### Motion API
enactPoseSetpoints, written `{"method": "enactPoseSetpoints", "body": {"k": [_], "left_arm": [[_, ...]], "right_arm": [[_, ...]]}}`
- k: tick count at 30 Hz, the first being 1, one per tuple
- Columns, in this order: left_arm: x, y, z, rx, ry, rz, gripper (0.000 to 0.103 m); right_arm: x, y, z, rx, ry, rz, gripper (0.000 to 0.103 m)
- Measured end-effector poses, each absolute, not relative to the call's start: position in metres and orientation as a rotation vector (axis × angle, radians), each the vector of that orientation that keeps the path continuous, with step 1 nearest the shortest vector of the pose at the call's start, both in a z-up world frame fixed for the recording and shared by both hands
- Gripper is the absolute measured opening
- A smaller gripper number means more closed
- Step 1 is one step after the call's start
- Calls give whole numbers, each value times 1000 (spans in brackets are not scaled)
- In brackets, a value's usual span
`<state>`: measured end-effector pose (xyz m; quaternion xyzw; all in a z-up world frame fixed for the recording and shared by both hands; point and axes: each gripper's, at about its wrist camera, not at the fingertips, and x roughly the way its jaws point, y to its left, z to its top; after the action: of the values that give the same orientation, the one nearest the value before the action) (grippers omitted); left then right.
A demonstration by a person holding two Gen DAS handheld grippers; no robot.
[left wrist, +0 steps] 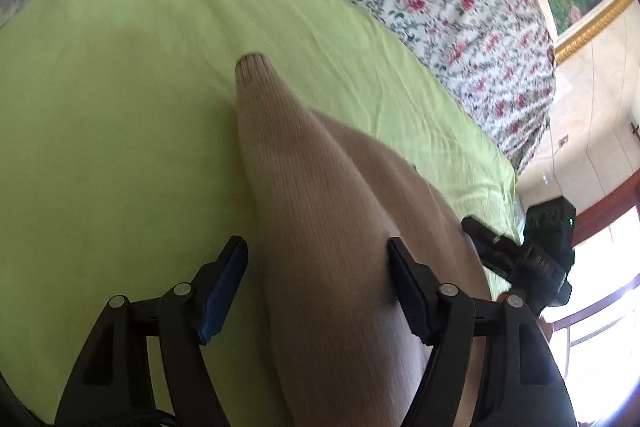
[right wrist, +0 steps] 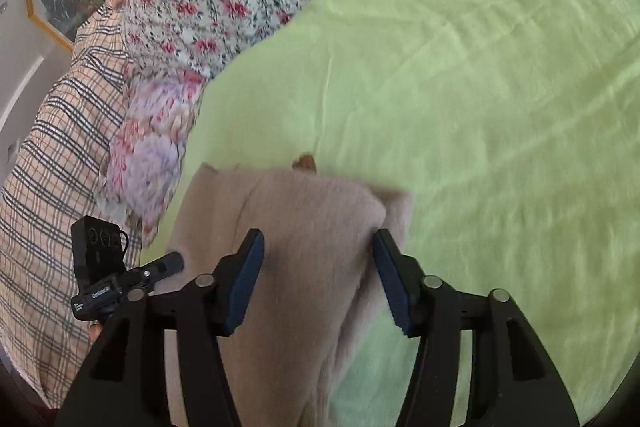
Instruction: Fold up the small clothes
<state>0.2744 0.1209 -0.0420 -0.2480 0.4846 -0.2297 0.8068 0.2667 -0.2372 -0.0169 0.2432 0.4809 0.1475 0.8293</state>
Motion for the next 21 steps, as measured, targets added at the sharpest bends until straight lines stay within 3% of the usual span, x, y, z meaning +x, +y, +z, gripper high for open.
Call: {"method": "enactPoseSetpoints", "body": {"k": [1,2,6,12,17,21], "left_arm": [[283,121,-46,-539,1039,-484,52],[291,119,-49,-541,1050,-478,28],[302,101,-31,-415,977,-391,13],[323,85,-35,-203,962,-226,9],[315,104,-27,-250,971,-219,12],[263,115,-3,-264,915,-247,24]], "right_arm": [[271,-233,-19,496,1051,324,12],[271,-230,-16,473,1038,320,11],[257,-238,12,470,889,329,8],[271,-232,-27,385,1036,218,9],[247,-242,0,423,1012,201,16],[204,-244,30,434,959,257,21]]}}
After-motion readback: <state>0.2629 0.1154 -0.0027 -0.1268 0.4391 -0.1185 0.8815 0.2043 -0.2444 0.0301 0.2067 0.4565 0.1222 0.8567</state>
